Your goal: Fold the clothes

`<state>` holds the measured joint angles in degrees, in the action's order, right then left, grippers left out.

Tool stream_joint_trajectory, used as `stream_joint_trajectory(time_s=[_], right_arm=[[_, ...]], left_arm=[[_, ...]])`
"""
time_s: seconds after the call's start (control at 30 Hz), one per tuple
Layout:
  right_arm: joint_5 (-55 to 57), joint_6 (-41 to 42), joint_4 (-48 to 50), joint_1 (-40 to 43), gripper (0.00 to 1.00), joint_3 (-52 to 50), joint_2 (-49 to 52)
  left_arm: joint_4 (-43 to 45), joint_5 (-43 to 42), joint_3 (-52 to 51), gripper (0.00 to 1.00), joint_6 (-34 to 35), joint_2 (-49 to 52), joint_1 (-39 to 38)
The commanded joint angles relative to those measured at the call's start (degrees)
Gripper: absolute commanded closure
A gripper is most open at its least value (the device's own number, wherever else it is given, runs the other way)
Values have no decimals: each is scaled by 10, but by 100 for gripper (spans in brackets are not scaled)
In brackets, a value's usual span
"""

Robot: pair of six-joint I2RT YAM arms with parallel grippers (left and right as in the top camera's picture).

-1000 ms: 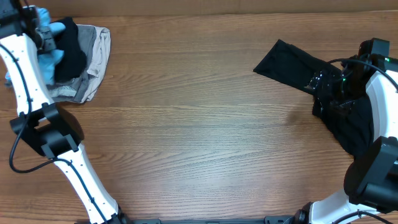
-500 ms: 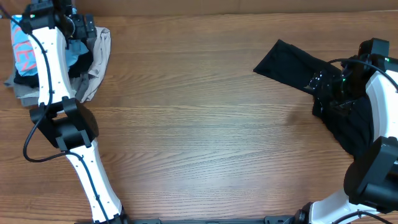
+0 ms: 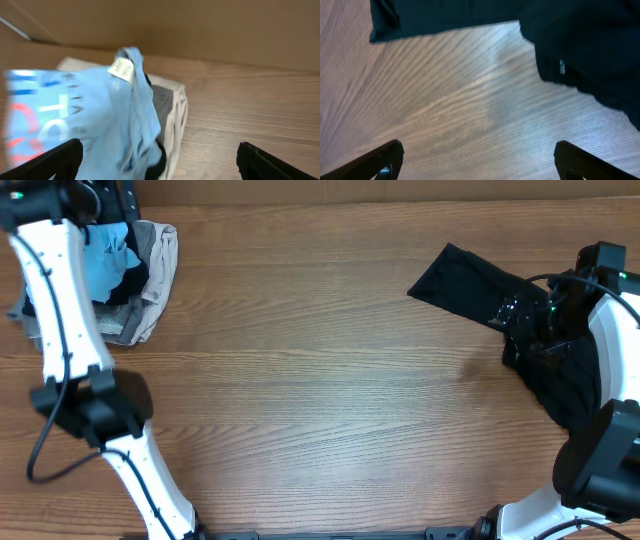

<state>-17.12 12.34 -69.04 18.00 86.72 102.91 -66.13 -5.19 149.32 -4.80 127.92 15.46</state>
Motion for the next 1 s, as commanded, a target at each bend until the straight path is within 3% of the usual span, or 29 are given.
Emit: stream_joint_trajectory(time_s=[0.0,0.23,0.47,0.97], right_arm=[[-10,-29,-19,0,0,59,-28],[-7,-68,-93,0,0,189,-73],[2,-75,-147,0,0,282,-142],[3,-97,-187,0,0,293,-297]], left_arm=[[-27,-28,17,0,2,-62,-1],[-103,-115,17,0,53,-124,-2],[-180,-118,17,0,63,-131,-2],[-181,-118,17,0,63,-129,-2]])
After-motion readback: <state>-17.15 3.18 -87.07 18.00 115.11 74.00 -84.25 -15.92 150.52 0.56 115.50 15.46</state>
